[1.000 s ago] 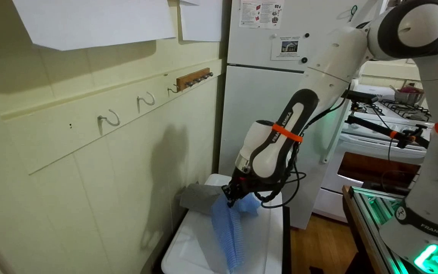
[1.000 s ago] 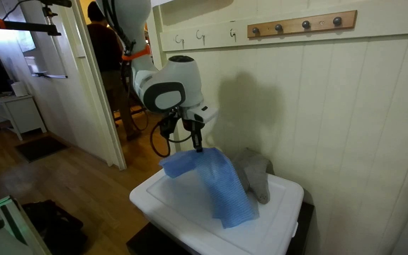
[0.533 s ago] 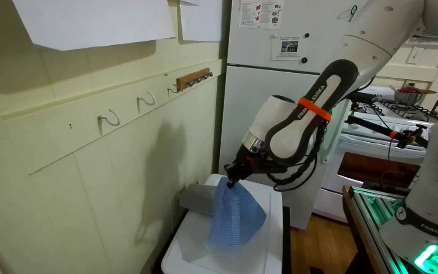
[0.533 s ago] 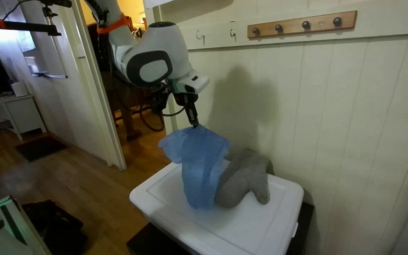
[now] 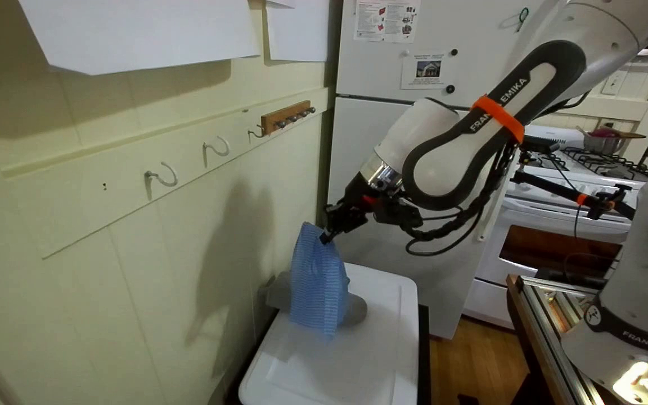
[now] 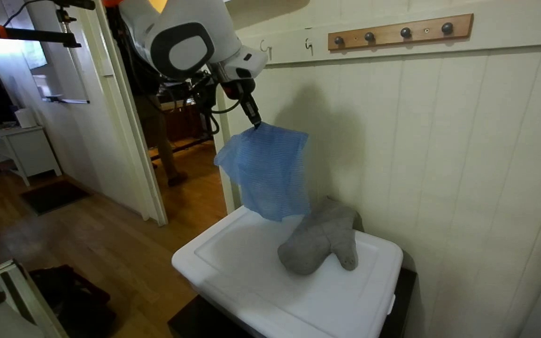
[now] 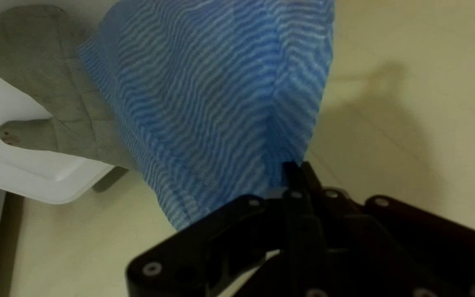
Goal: Hang the blue rag on the second hook
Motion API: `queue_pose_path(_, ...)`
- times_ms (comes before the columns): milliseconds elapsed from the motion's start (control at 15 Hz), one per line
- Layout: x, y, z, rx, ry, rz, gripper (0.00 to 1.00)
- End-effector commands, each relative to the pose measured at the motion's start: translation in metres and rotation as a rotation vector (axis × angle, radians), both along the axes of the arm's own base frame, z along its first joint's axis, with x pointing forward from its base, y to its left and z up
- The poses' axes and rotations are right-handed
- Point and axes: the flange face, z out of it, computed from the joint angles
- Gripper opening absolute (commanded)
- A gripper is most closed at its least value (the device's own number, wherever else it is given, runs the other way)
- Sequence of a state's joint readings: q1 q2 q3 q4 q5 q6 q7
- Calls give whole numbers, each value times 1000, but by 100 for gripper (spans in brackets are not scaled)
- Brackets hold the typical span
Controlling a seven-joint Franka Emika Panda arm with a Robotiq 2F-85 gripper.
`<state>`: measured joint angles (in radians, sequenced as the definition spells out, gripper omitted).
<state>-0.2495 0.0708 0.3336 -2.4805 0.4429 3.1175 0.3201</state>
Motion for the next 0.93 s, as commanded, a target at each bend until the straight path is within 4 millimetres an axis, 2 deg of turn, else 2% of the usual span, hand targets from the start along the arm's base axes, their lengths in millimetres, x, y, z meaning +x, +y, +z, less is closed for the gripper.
queue_pose_path(0,-3,12,43,-12,-95,28,0)
queue_pose_path(133,0,20,71,-7,-146,61,0)
queue_pose_path(400,3,22,117,-20,-239,105,0)
queue_pose_path(667,8,23,151,-58,-308,174,0)
queue_pose_path(867,14,32,174,-90,-359,247,0)
